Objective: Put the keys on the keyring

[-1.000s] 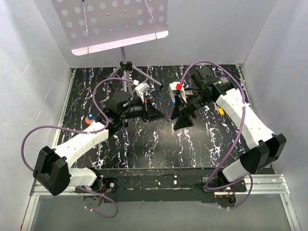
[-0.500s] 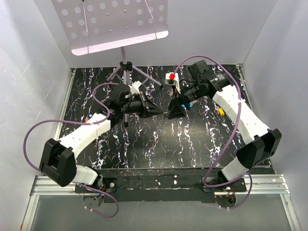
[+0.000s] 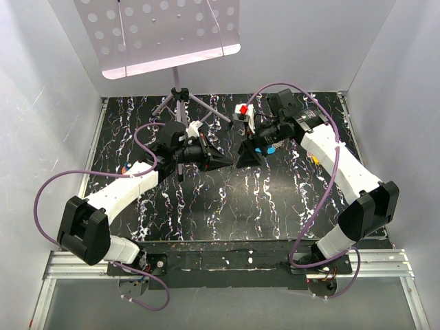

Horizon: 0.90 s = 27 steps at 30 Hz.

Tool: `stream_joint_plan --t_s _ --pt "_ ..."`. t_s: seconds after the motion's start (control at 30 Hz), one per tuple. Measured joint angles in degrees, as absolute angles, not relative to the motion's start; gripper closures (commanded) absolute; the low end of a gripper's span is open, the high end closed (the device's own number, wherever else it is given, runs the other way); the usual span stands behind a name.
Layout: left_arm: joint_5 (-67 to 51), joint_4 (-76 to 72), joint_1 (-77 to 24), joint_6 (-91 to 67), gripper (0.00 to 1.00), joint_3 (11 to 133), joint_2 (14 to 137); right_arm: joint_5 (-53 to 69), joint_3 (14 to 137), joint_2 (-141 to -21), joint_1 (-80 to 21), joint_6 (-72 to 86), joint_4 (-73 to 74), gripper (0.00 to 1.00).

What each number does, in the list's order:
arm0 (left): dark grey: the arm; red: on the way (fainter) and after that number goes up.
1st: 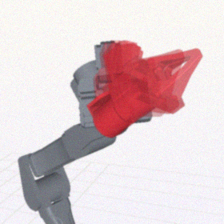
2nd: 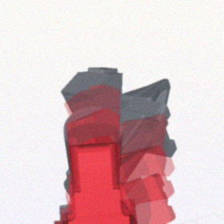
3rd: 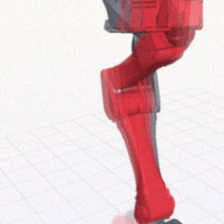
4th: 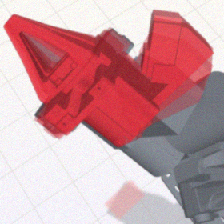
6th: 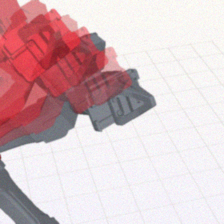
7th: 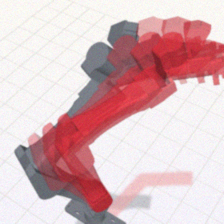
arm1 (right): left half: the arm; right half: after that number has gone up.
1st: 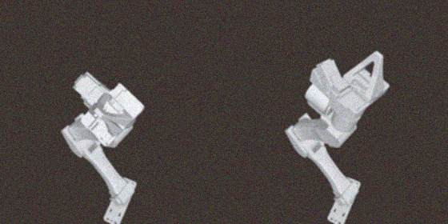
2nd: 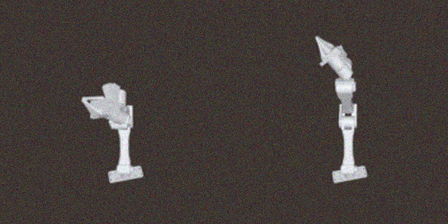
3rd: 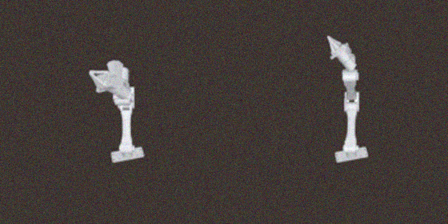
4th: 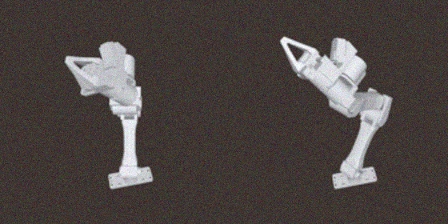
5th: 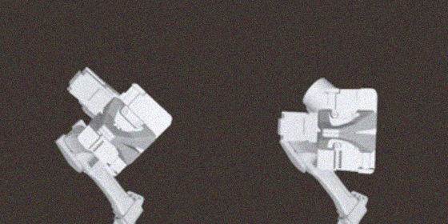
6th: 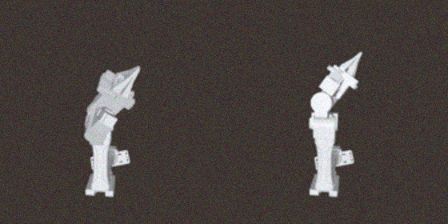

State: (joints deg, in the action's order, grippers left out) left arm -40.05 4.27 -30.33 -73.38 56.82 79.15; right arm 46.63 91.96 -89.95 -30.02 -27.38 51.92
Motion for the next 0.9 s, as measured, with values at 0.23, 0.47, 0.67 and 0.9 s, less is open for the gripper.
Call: stream_joint_plan --t_s 0.23,0.47,0.67,0.9 --pt "-42.72 4.1 -29.58 -72.01 1.0 56.38 79.35 49.71 91.98 -89.95 -30.02 -38.68 55.37 0.29" --pt "-49.76 -5.28 -28.86 -68.75 1.0 52.4 81.84 52.93 93.6 -91.39 -30.13 -46.92 59.18 0.31" --pt "-48.38 -0.95 -30.65 -36.23 1.0 49.67 76.86 52.97 93.32 -90.48 -29.76 -46.68 61.01 0.3" --pt "-43.55 -5.45 -39.55 1.54 1.0 36.47 55.66 56.49 86.37 -84.9 -28.75 -46.02 62.28 0.34"
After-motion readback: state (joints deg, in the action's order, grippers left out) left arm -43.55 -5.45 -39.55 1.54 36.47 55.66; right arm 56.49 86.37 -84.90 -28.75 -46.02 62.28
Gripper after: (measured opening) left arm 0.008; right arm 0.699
